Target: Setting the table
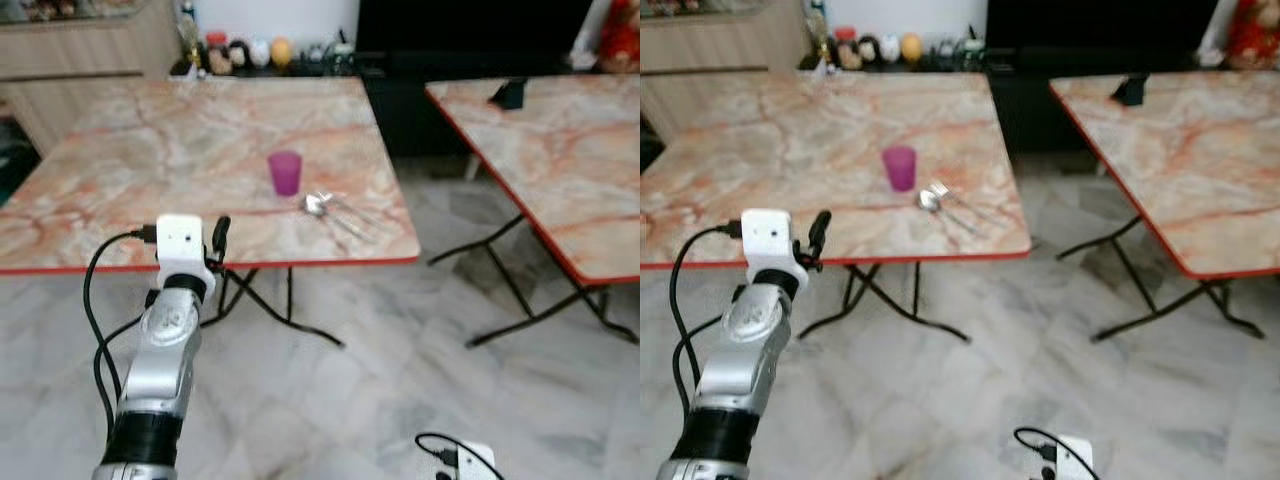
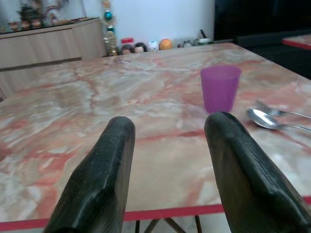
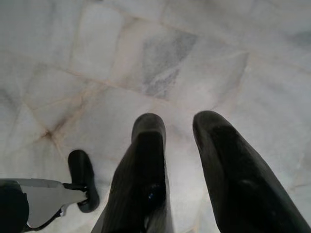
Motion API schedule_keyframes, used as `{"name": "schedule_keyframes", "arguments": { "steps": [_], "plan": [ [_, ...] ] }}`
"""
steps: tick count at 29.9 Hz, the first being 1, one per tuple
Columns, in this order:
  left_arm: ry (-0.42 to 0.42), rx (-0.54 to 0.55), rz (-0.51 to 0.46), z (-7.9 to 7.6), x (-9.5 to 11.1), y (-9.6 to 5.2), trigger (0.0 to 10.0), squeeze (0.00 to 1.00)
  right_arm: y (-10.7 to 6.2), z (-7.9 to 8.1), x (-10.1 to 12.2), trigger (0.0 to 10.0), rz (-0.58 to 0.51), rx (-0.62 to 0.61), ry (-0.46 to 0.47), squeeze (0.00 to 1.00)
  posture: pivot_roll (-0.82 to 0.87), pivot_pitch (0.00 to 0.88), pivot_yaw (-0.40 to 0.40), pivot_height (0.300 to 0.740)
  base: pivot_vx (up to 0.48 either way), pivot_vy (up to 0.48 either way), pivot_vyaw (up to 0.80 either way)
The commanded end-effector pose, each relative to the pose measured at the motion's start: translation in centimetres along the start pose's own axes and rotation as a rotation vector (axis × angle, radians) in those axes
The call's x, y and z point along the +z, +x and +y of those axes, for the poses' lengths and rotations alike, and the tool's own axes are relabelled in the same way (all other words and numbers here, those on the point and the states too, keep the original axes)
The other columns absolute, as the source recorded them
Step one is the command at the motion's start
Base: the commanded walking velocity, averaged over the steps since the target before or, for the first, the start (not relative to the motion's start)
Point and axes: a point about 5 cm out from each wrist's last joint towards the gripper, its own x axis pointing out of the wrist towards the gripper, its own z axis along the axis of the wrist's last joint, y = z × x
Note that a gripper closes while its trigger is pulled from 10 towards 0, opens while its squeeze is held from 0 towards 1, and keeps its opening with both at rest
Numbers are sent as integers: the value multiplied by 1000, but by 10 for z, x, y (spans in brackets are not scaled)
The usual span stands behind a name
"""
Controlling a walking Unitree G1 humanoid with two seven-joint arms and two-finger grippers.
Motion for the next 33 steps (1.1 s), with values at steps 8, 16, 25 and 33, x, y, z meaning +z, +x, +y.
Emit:
{"name": "schedule_keyframes", "arguments": {
  "steps": [8, 16, 25, 33],
  "plan": [
    [14, -84, 10, -14, -1, 0, 10000, 0, -2, -5, -7, 10000, 22, -15, 4, 0, 52, 0, 10, 740, 0, 0, 0],
    [17, -104, 1, -15, 0, 0, 10000, 0, -2, -4, -8, 10000, 25, -10, 1, 0, 52, 0, 12, 740, 0, 0, 0],
    [24, -105, 0, -16, 2, 2, 10000, 0, -1, -1, -6, 10000, 23, -3, -27, 0, 55, 0, 10, 740, 0, 0, 356],
    [33, -103, -4, -17, 2, 2, 10000, 0, -2, 0, -7, 10000, 34, 3, -28, 0, 61, 0, 3, 740, 180, 0, 0]
  ]
}}
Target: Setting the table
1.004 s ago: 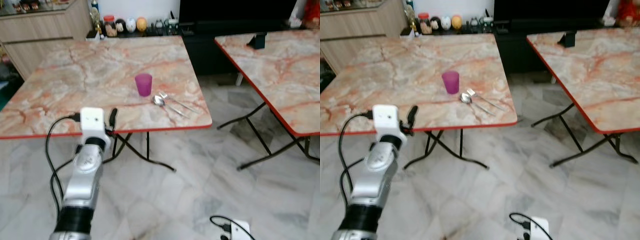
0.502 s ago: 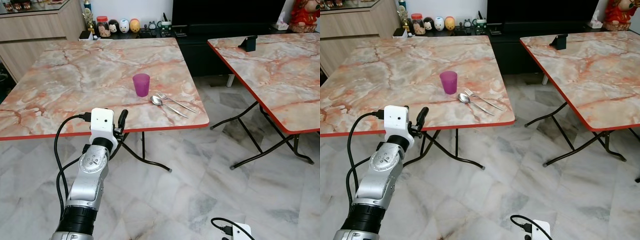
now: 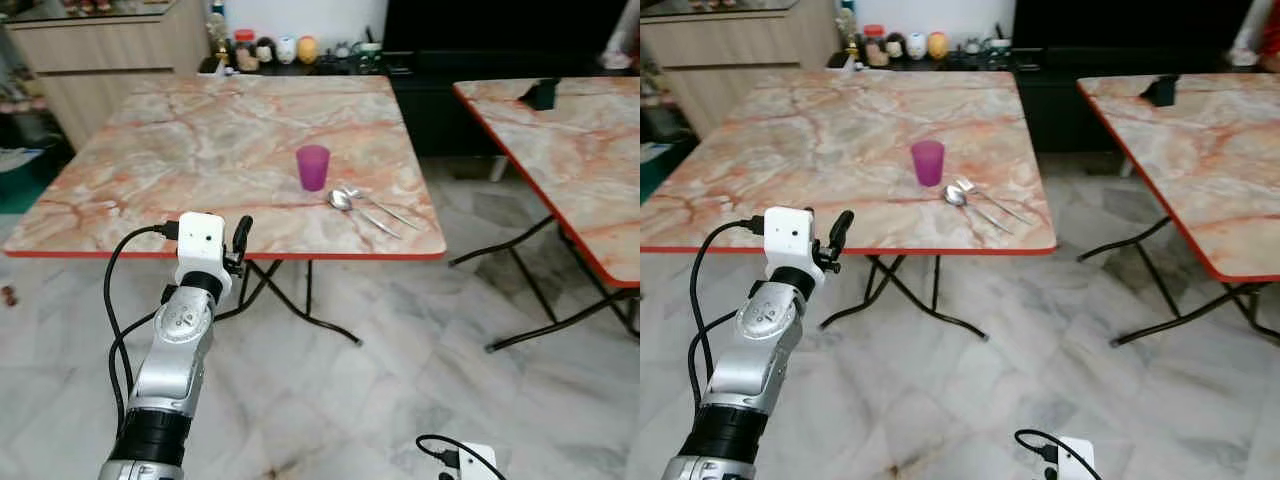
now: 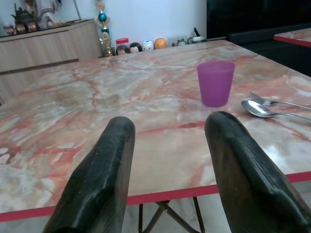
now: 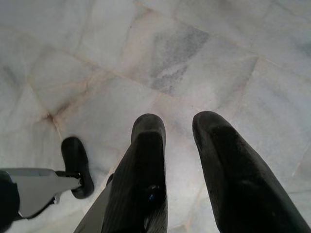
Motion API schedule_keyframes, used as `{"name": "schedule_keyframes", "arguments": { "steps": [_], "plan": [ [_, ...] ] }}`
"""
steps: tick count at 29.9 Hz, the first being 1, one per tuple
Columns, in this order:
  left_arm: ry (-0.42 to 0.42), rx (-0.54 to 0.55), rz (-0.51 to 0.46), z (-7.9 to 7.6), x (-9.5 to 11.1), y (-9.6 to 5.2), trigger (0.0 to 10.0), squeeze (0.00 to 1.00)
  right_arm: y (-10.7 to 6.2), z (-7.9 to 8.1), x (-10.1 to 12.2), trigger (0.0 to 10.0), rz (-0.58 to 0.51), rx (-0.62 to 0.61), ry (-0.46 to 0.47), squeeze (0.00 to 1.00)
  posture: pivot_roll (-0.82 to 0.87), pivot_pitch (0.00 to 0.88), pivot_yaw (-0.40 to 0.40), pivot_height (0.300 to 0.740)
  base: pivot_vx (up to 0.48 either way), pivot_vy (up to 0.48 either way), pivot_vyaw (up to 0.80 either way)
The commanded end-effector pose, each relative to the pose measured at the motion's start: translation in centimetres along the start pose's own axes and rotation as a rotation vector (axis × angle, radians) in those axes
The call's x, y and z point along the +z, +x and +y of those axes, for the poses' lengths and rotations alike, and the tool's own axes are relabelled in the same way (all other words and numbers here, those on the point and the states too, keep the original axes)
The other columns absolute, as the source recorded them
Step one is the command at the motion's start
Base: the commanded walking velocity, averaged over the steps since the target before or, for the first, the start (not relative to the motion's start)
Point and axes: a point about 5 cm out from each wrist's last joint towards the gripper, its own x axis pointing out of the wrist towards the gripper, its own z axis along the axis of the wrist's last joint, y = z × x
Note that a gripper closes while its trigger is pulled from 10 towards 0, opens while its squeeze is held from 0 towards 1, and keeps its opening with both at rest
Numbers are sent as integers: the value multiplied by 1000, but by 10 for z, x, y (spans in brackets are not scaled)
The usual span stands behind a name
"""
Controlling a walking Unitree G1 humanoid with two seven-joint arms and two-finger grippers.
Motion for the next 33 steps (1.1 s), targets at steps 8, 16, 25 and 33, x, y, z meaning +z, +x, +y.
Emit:
{"name": "schedule_keyframes", "arguments": {
  "steps": [8, 16, 25, 33],
  "plan": [
    [7, 5, 4, 1, 0, 1, 10000, 0, 0, 3, 1, 10000, 1, 13, -13, 0, 62, 0, -1, 740, 180, 0, 0],
    [-2, -7, 4, -2, 0, 1, 10000, 0, 0, 0, -3, 10000, 22, 11, -2, 0, 61, 0, -3, 740, 252, 0, 0],
    [-2, -8, 5, -2, 0, 1, 10000, 0, -1, 0, -5, 10000, 37, 21, -31, 0, 63, 0, -1, 740, 192, 0, 0],
    [-7, -12, 4, -2, 0, 0, 10000, 0, -1, 0, -6, 10000, 39, 13, -17, 0, 61, 0, 2, 740, 219, 0, 0]
  ]
}}
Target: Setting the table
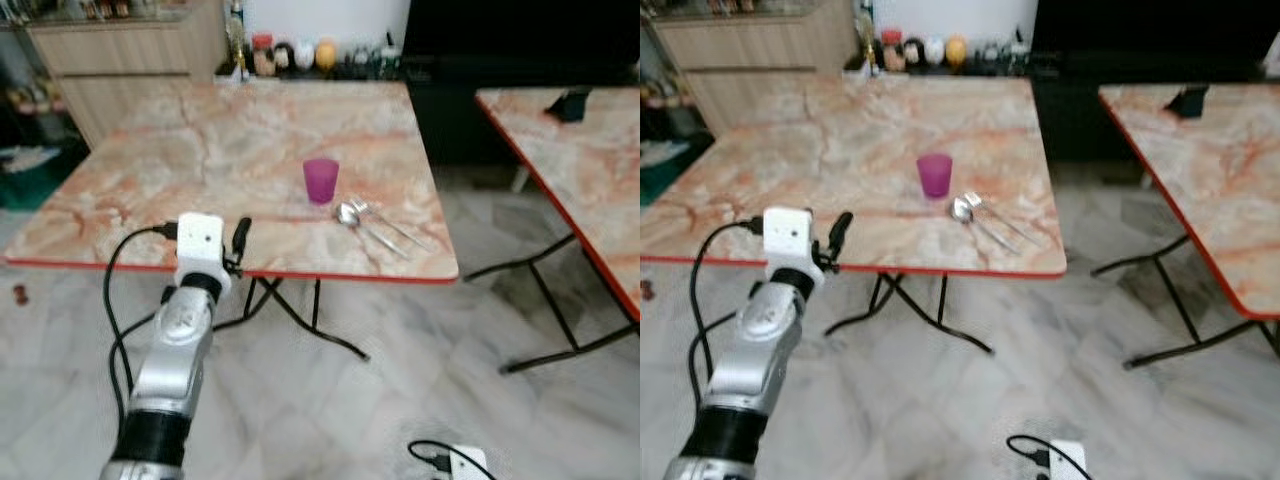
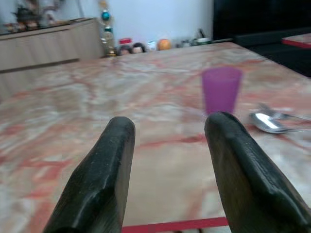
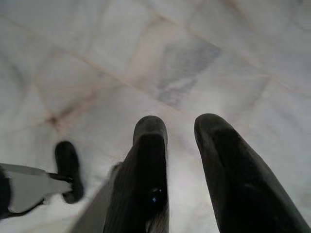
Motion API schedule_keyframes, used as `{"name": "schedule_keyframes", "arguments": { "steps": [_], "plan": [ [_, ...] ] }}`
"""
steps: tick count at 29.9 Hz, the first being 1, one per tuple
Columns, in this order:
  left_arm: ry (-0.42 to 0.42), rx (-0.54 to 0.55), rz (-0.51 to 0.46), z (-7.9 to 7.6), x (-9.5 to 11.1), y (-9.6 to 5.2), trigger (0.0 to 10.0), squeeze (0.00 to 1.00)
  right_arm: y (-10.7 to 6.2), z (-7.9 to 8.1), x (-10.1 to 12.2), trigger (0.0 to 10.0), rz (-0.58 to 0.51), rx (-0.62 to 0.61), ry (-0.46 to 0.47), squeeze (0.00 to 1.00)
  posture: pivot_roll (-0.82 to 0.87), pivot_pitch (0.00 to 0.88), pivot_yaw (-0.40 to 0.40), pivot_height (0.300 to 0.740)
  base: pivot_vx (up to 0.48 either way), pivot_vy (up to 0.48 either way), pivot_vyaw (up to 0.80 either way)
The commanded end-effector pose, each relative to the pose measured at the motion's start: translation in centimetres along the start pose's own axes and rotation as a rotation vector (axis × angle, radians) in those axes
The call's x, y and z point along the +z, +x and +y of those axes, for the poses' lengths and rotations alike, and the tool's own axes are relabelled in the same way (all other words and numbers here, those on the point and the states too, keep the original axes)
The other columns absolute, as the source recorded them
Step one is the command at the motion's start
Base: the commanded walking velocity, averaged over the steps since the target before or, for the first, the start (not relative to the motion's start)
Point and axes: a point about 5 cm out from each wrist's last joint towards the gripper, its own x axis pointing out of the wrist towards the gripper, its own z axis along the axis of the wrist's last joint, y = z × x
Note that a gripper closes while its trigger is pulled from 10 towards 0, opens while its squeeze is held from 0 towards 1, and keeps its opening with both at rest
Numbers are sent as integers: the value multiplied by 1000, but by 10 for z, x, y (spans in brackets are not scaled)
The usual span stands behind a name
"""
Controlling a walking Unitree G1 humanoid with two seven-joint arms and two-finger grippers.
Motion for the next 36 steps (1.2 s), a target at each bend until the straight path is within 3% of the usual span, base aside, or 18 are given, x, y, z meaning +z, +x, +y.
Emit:
{"name": "schedule_keyframes", "arguments": {
  "steps": [1, 11, 17, 36],
  "plan": [
    [4, 6, 0, 4, 1, 0, 10000, 0, 0, -1, -1, 10000, 7, -11, 23, 0, 62, 0, 1, 740, 262, 0, 0],
    [-1, -4, 2, 3, 0, -1, 10000, 0, -1, -9, -3, 10000, 5, -56, 101, 0, 59, 0, 4, 740, 286, 0, 0],
    [-3, -10, 1, 2, 0, -2, 10000, 0, -1, -9, -4, 10000, 15, -47, 96, 0, 56, 0, 5, 740, 311, 0, -490],
    [-4, -11, 8, 2, -1, -1, 10000, 0, -1, -9, -2, 10000, 7, -47, 89, 0, 61, 0, -1, 740, 314, 0, 0]
  ]
}}
